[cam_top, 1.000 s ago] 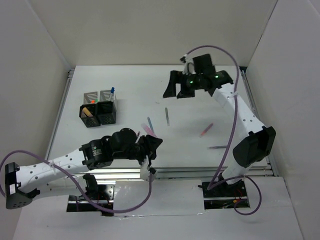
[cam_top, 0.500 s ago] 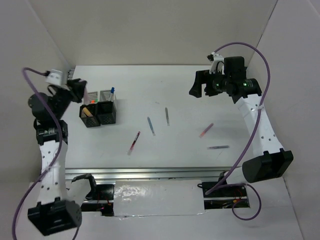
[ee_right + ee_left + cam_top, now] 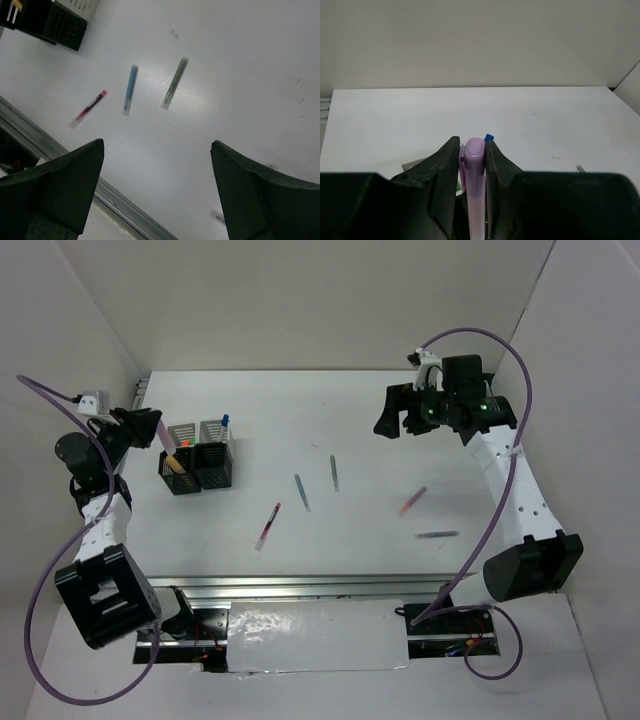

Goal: Sort the stationery into containers
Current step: Place the pen in the storage box.

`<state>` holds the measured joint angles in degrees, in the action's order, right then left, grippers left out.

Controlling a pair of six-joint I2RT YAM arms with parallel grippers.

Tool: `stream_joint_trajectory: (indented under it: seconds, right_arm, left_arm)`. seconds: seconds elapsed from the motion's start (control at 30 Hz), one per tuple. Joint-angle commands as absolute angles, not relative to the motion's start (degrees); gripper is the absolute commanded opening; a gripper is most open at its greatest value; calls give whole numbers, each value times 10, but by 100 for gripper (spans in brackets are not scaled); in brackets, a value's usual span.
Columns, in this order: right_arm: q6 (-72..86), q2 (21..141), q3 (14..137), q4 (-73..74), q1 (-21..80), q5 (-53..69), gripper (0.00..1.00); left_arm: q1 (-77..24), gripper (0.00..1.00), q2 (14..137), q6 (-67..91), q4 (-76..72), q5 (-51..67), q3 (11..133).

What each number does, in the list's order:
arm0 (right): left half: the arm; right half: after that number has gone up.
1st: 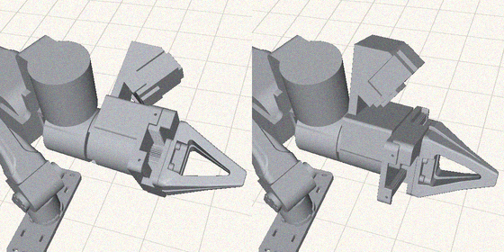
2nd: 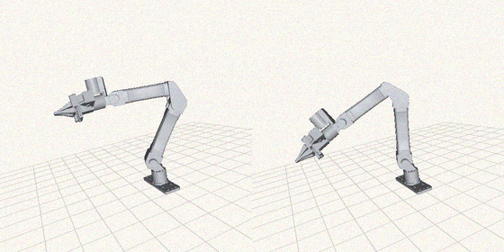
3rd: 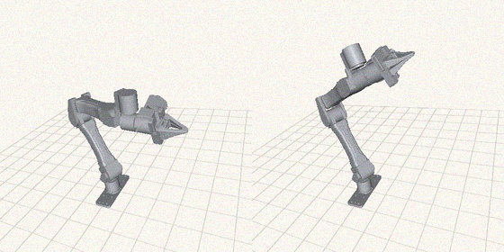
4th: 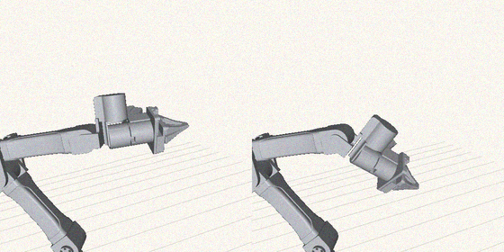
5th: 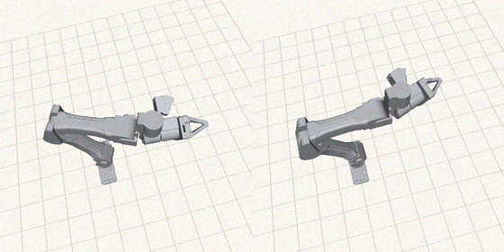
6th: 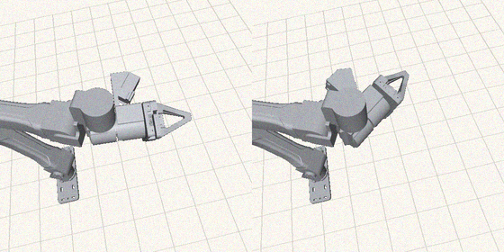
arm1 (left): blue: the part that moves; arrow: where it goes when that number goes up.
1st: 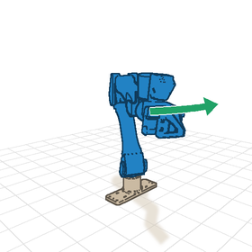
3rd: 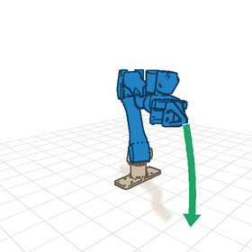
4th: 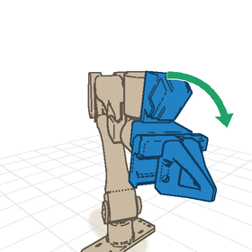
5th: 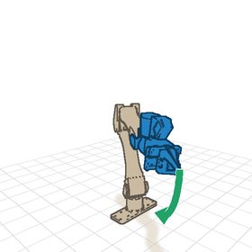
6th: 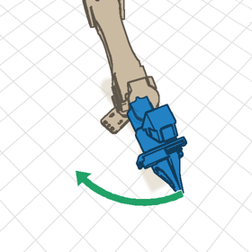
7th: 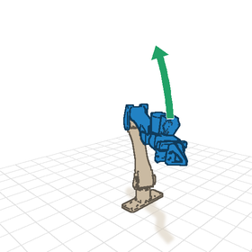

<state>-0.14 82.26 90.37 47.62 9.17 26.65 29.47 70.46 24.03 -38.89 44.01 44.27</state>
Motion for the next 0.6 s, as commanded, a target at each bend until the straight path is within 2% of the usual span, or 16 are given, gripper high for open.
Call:
stream_joint_trajectory:
  seconds: [0.0, 0.57]
  right_arm:
    - [-15, 820, 897, 459, 101, 275, 93]
    - [-36, 829, 895, 467, 129, 273, 94]
  left_arm:
    - [297, 0, 730, 215, -489, 439, 441]
    - [272, 0, 833, 127, -503, 412, 435]
